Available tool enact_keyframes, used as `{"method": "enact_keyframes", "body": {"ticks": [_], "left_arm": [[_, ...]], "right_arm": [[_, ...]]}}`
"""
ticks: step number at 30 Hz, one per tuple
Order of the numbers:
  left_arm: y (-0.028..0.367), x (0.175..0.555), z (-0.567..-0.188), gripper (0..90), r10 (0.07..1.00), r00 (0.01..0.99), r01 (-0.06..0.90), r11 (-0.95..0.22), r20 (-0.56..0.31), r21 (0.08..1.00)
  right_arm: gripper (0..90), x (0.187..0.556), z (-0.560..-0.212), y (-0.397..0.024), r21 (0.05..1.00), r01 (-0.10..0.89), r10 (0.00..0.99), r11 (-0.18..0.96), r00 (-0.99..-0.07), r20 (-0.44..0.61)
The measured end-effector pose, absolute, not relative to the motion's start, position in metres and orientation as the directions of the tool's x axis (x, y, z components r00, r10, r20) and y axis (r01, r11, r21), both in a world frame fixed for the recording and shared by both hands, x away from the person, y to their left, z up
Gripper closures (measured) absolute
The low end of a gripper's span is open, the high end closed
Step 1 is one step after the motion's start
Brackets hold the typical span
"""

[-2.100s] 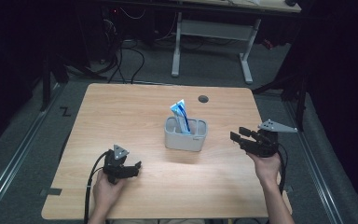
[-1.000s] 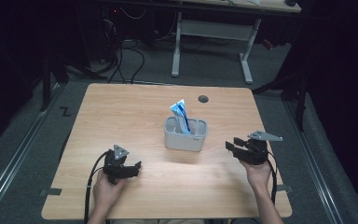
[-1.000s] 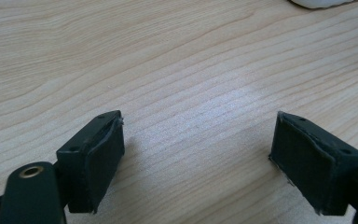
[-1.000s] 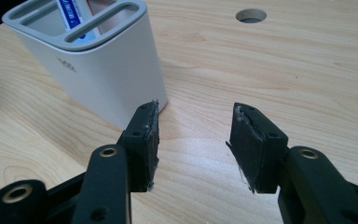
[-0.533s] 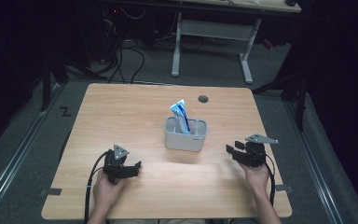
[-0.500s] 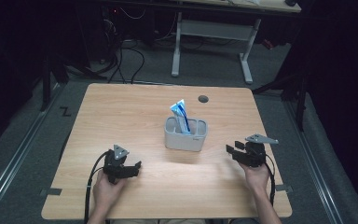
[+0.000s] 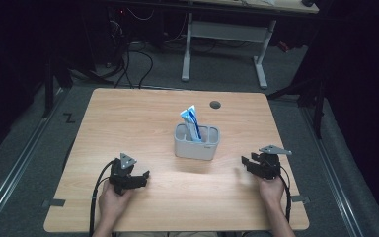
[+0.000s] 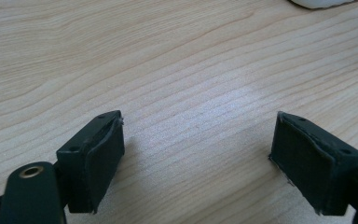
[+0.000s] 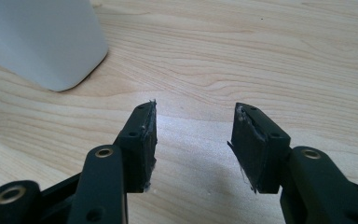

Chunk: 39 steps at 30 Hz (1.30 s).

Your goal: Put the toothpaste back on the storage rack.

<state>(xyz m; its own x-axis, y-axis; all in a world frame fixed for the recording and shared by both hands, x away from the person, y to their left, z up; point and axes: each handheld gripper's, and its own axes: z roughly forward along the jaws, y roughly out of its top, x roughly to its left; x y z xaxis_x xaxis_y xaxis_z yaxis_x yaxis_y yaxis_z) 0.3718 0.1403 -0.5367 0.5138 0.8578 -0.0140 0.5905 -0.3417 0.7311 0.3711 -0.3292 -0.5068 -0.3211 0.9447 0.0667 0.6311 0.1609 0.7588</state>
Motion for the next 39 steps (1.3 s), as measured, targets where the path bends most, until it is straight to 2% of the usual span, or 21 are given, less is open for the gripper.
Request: {"method": "enact_keyframes", "body": {"ticks": [8,20,29,31,39], "left_arm": [[0.141,0.373,-0.537,18.4,0.862,0.507,0.592,-0.336,-0.015,0.733],[0.141,0.372,-0.537,18.4,0.861,0.508,0.593,-0.336,-0.015,0.732],[0.141,0.372,-0.537,18.4,0.861,0.508,0.593,-0.337,-0.015,0.732],[0.141,0.372,-0.537,18.5,0.861,0.508,0.593,-0.336,-0.015,0.732],[0.141,0.372,-0.537,18.4,0.862,0.506,0.593,-0.335,-0.016,0.732]], "right_arm": [[47.7,0.376,-0.522,-0.325,0.761,0.635,0.942,0.132,-0.32,0.104],[45.4,0.377,-0.529,-0.313,0.733,0.643,0.931,0.223,-0.364,0.037],[44.1,0.373,-0.53,-0.313,0.737,0.636,0.93,0.229,-0.367,0.028],[42.2,0.37,-0.53,-0.307,0.73,0.622,0.92,0.284,-0.391,-0.025],[39.0,0.369,-0.531,-0.306,0.728,0.621,0.913,0.291,-0.408,-0.016]]}}
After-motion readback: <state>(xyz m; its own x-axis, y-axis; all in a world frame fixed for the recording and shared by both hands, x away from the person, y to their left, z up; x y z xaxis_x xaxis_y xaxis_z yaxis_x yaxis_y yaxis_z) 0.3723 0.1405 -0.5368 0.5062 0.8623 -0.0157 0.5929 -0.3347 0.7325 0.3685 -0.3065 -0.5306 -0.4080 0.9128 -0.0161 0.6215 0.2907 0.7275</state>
